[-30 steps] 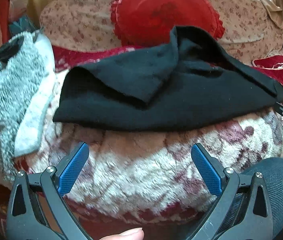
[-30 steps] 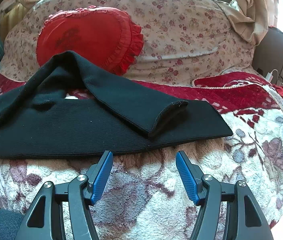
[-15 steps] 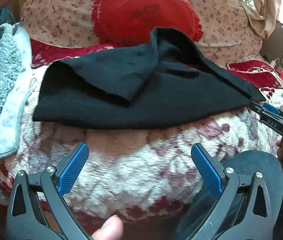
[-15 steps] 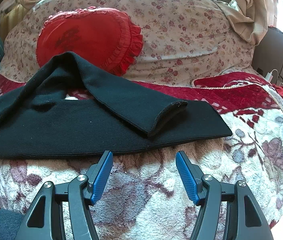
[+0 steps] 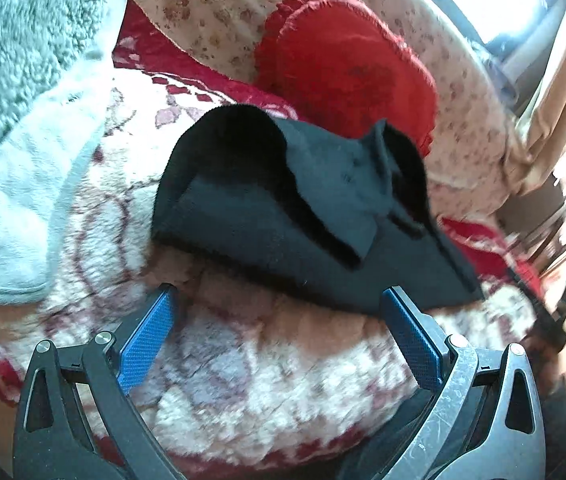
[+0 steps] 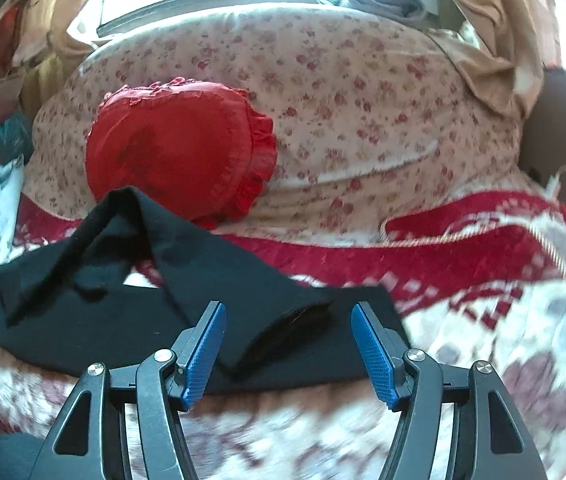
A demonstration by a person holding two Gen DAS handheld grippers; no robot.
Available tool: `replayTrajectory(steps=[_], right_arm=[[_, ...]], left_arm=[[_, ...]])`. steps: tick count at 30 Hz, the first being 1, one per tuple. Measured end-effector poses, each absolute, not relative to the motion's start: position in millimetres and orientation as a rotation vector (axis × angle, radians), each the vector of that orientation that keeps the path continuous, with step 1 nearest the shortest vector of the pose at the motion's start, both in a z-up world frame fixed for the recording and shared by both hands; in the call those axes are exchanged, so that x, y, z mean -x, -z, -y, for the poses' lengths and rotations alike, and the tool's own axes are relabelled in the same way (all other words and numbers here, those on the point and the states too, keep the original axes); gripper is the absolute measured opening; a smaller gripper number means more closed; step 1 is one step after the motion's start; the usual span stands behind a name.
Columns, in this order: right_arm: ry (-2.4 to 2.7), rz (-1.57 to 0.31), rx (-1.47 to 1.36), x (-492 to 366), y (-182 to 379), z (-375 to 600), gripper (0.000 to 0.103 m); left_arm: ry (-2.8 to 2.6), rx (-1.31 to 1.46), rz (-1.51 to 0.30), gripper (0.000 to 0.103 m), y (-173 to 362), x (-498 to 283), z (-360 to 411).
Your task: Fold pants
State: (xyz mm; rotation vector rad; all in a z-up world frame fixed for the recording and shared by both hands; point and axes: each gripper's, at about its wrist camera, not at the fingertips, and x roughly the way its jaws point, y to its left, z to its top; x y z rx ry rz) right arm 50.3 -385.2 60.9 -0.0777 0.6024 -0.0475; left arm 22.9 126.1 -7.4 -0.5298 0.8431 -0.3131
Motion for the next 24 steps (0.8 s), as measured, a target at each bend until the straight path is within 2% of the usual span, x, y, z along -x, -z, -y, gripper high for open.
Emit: replayTrajectory(steps=[5,13,24], right_arm=[[0.068,-0.642,-0.055,-49,-51,402,0.063],[0.100,-0.640,-0.062,-41,-52,406,0.063],[0.113,-0.656,0.015,-43,-50,394,0.063]], left_arm=[[0.282,0.555,-0.819,0.101,3,-36,-126],[-0.026,0.167,-0.883,0.101,-12,-17,-68],[-0.072,0.007,-0.861,0.101,-23,-2,-37]])
